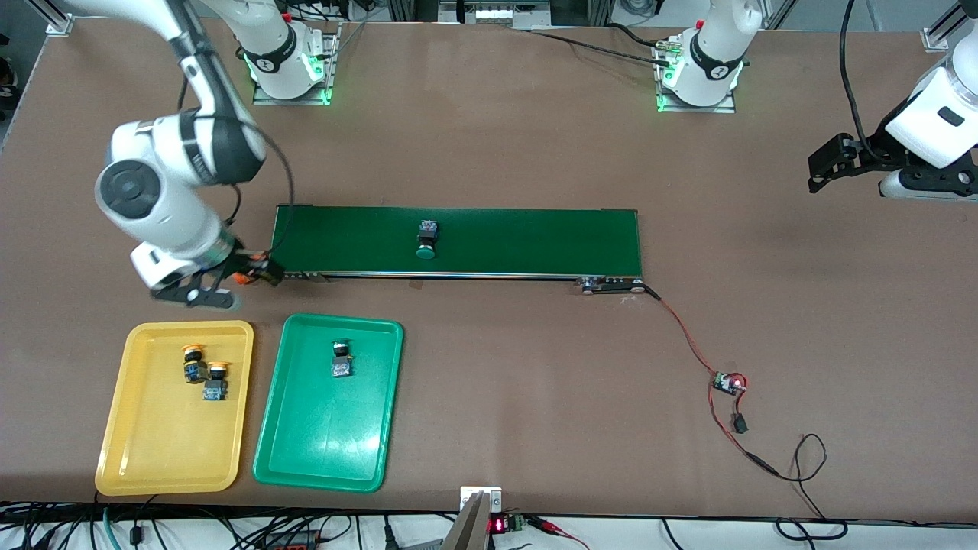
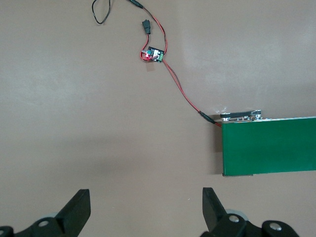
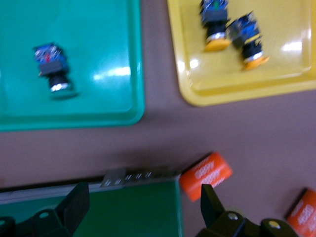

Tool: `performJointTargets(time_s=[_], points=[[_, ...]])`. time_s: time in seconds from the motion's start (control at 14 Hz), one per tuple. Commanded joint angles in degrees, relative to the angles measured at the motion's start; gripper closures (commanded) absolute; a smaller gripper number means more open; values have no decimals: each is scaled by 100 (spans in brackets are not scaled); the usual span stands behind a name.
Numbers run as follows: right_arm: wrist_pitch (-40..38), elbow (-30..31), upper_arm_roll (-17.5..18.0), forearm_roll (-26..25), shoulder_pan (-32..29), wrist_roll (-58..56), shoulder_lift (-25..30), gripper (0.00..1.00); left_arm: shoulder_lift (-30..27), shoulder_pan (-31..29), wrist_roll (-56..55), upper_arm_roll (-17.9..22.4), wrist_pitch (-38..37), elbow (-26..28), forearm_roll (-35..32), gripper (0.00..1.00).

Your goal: Sort buttons by color to trays

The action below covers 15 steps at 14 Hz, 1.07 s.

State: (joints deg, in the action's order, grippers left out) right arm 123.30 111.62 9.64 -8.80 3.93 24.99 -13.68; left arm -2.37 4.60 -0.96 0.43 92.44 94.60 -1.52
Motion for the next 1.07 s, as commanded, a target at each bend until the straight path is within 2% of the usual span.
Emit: performJointTargets(time_s=[0.0,0.14,0.28,0.71,1.0], points=[[-174,325,301,80,178,427,356,0,105,6,-27,-52,-104,-213,-120,0],[-140,334,495,420,274,525,366,0,131,-21,-18,-9,-104,-240,-112,0],[-61,334,495,537,546,534,339,0,140,-12,-9,1,-104,-266,-112,0],[563,343,487,572,1127,1026,-108,0,140,-12,-18,-17,-104,-266,-112,0],[757,431,487,563,1233,1017,-328,0,140,-12,-9,-17,-104,-258,-112,0]])
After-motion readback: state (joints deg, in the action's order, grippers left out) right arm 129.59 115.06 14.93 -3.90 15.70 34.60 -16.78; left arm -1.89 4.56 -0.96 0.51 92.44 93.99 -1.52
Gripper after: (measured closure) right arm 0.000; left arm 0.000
